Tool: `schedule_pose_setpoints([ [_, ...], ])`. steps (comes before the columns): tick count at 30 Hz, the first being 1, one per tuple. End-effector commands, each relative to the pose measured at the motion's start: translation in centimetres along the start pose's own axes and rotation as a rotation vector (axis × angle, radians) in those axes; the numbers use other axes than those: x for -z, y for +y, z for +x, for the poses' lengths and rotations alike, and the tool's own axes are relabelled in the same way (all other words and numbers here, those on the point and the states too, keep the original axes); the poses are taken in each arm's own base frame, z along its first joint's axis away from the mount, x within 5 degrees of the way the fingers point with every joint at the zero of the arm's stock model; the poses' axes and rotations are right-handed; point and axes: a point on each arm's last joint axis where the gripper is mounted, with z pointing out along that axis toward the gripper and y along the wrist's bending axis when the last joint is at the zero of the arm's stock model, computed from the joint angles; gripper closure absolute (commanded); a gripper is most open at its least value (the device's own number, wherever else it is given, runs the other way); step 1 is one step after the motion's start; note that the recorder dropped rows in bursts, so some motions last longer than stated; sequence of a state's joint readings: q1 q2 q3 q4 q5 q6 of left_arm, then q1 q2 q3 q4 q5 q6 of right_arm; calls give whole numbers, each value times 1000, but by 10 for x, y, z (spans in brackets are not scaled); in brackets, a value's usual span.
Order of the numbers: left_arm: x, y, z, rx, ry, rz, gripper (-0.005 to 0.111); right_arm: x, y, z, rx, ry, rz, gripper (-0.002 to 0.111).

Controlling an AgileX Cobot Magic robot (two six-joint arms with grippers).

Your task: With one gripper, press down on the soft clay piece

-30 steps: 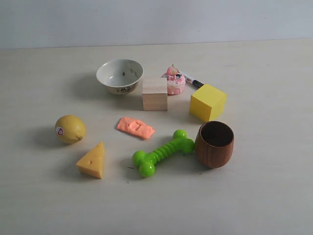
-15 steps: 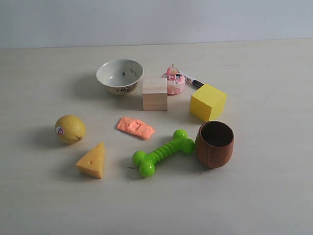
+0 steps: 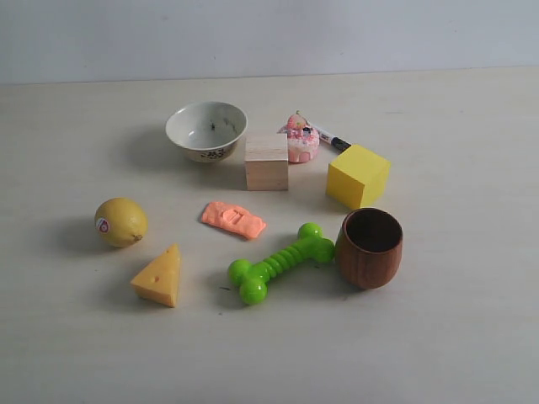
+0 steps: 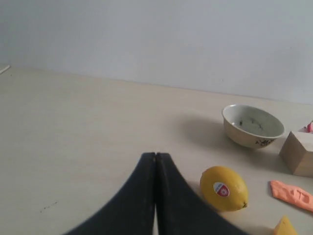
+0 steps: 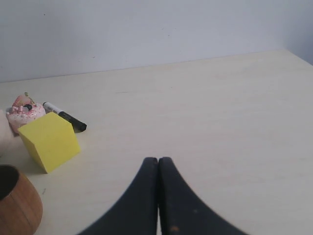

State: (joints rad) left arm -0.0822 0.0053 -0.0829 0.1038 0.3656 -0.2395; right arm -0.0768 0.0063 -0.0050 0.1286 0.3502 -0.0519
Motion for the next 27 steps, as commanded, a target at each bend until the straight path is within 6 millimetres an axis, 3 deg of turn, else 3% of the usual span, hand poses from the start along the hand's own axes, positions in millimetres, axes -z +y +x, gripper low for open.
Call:
schedule_pose_setpoints([
  [1, -5, 2, 16, 2, 27, -2, 107, 0, 0, 1, -2, -9, 4, 108],
  [3, -8, 3, 23, 1, 37, -2, 107, 0, 0, 1, -2, -9, 4, 108],
  [27, -8, 7, 23, -41, 45, -62, 107, 0, 0, 1, -2, -9, 4, 108],
])
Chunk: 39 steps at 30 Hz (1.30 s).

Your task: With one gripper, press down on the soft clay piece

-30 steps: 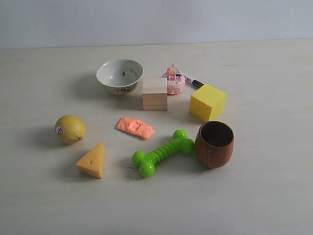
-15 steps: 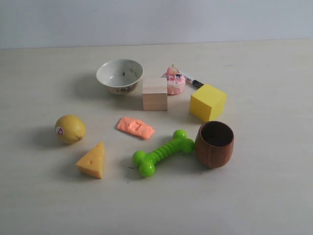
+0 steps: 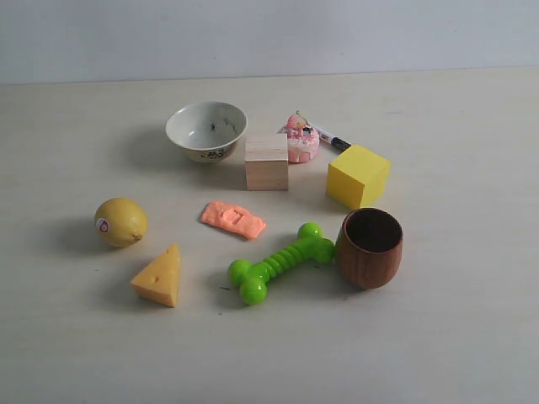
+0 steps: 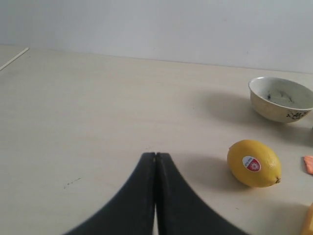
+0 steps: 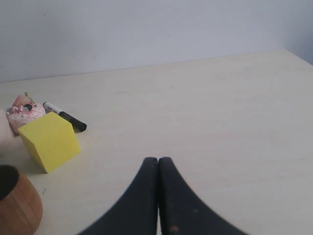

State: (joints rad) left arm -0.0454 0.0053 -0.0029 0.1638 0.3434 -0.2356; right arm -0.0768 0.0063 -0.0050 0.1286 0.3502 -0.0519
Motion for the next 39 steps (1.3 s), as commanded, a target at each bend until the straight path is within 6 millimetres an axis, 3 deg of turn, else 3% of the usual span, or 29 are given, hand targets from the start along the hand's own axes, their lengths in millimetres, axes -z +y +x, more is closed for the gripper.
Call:
schedule_pose_setpoints([
  [1, 0, 0, 1, 31, -3, 1, 107, 0, 0, 1, -2, -9, 4, 108],
  [25, 0, -3, 3, 108, 21, 40, 107, 0, 0, 1, -2, -7, 4, 108],
  [33, 0, -3, 3, -31, 18, 40, 107, 0, 0, 1, -2, -7, 4, 108],
  [39, 0, -3, 3, -23, 18, 42, 107, 0, 0, 1, -2, -7, 4, 108],
])
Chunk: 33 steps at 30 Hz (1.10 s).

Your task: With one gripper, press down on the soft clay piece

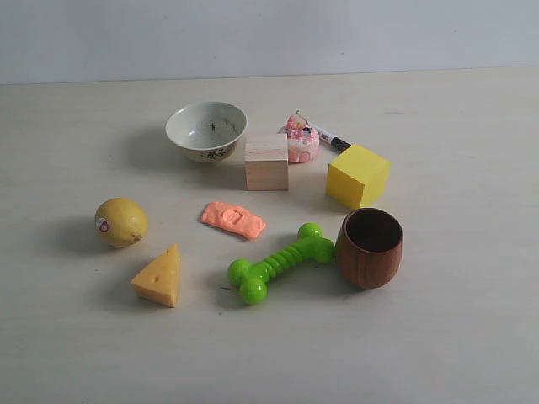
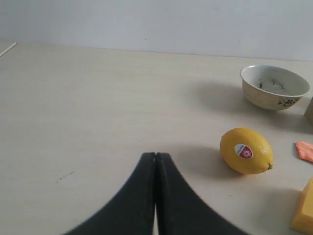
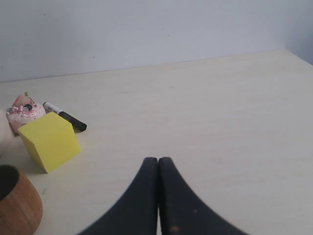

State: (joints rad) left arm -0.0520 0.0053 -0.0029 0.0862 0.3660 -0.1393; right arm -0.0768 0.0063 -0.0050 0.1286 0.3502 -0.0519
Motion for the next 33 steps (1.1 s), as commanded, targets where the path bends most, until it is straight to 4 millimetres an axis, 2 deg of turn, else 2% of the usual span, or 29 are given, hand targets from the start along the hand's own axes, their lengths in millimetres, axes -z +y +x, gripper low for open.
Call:
schedule_pose_setpoints([
  [1, 0, -1, 0, 2, -10, 13, 107, 0, 0, 1, -2, -7, 4, 108],
  [21, 0, -1, 0, 0, -10, 13, 107, 0, 0, 1, -2, -7, 4, 108],
  [33, 0, 2, 0, 16, -13, -45, 107, 0, 0, 1, -2, -7, 4, 108],
])
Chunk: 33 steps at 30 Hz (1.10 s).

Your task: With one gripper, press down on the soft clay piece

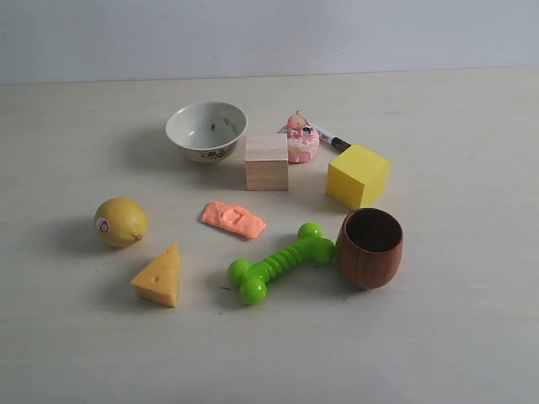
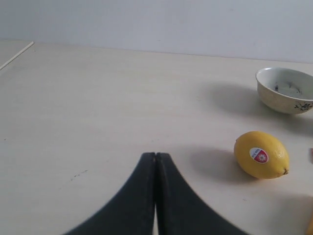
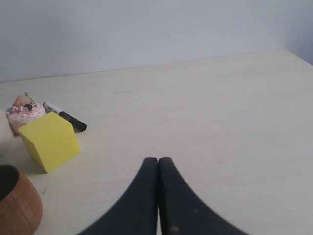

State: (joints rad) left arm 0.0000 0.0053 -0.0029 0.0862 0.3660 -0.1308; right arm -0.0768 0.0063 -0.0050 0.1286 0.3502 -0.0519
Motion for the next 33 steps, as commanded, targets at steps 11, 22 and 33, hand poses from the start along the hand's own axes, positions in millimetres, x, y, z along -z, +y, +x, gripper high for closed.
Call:
schedule_pose_setpoints([
  [11, 0, 1, 0, 18, -9, -21, 107, 0, 0, 1, -2, -7, 4, 108],
  [22, 0, 1, 0, 18, -12, -20, 107, 0, 0, 0, -2, -11, 4, 108],
  [33, 0, 1, 0, 18, -12, -20, 107, 0, 0, 1, -2, -9, 4, 108],
])
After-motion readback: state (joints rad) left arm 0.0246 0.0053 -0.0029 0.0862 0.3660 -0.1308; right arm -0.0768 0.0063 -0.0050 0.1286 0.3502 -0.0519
